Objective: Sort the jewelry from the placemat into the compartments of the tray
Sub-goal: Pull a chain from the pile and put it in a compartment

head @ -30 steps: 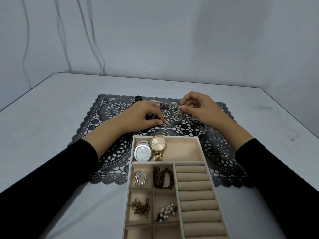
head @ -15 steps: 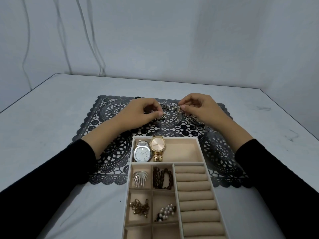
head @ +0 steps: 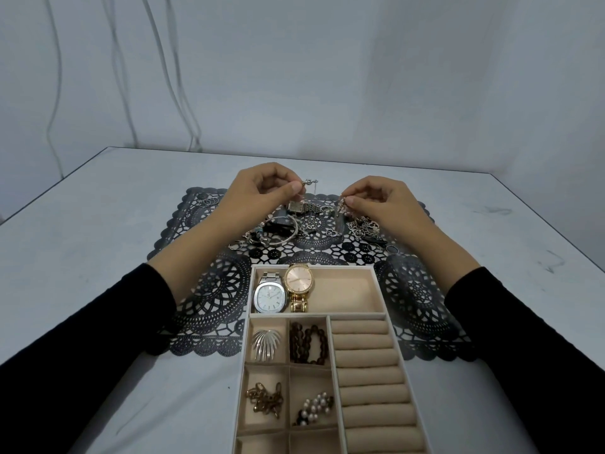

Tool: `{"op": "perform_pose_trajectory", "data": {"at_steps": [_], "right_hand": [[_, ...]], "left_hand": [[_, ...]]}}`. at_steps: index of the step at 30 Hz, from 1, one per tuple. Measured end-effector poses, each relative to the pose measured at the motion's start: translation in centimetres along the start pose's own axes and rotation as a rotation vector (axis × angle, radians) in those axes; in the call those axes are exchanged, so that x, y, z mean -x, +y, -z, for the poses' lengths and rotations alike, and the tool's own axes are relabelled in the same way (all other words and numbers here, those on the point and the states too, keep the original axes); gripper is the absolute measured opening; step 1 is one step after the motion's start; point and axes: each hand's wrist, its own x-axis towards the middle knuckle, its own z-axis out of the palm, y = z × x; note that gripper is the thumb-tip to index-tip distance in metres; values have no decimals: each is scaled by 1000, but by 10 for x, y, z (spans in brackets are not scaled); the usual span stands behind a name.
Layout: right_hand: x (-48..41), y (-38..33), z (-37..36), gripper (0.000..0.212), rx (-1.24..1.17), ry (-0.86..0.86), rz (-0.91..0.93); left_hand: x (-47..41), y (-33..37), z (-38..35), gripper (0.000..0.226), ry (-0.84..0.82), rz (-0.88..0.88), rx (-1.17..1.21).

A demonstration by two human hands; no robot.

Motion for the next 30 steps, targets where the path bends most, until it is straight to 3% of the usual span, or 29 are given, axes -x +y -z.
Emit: {"op": "perform_pose_trajectory", "data": {"at_steps": [14,30], "right_hand": [[0,-2,3,8,-37,40,-32],[-1,1,4,9,-65,22,-44]], "left_hand": [[-3,29,4,4,154,-133,74],[-8,40,5,9,141,-180,-7]]}}
